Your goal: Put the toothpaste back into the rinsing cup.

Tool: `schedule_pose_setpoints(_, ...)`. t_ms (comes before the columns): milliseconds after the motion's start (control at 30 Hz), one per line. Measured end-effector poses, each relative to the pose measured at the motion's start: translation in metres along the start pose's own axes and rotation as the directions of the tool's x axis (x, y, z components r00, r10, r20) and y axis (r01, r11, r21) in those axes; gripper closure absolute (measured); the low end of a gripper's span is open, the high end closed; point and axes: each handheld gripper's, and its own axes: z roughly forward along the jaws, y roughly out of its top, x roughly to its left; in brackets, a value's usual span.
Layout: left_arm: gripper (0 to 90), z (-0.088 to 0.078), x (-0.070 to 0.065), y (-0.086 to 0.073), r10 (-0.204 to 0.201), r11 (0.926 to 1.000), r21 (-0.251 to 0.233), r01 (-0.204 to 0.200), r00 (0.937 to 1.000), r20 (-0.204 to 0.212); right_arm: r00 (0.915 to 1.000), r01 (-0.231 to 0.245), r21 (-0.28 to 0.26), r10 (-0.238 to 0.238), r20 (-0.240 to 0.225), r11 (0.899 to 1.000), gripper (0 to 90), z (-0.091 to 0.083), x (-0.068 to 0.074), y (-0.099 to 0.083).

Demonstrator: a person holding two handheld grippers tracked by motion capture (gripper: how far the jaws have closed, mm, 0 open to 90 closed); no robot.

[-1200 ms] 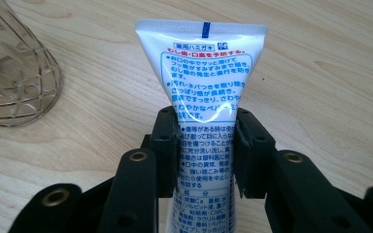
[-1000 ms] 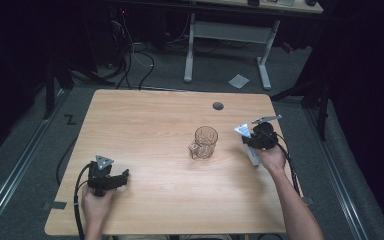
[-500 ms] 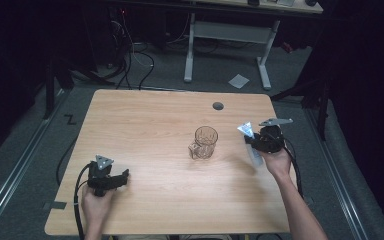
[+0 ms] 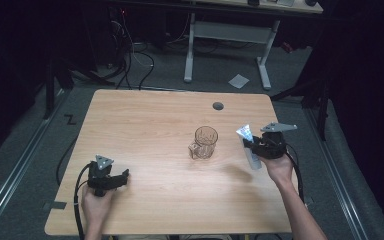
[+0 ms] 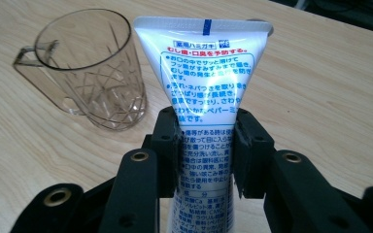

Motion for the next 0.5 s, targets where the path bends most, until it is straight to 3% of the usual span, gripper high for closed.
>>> schedule_pose_setpoints(500,19.5,0.000,0.000,0.000,0.000,1.0000,0.000,0.000,1.0000,0.000,0.9952,0.054,-0.081,-0.061,-0.077,0.995,66.9,-0.014,0.031,0.006)
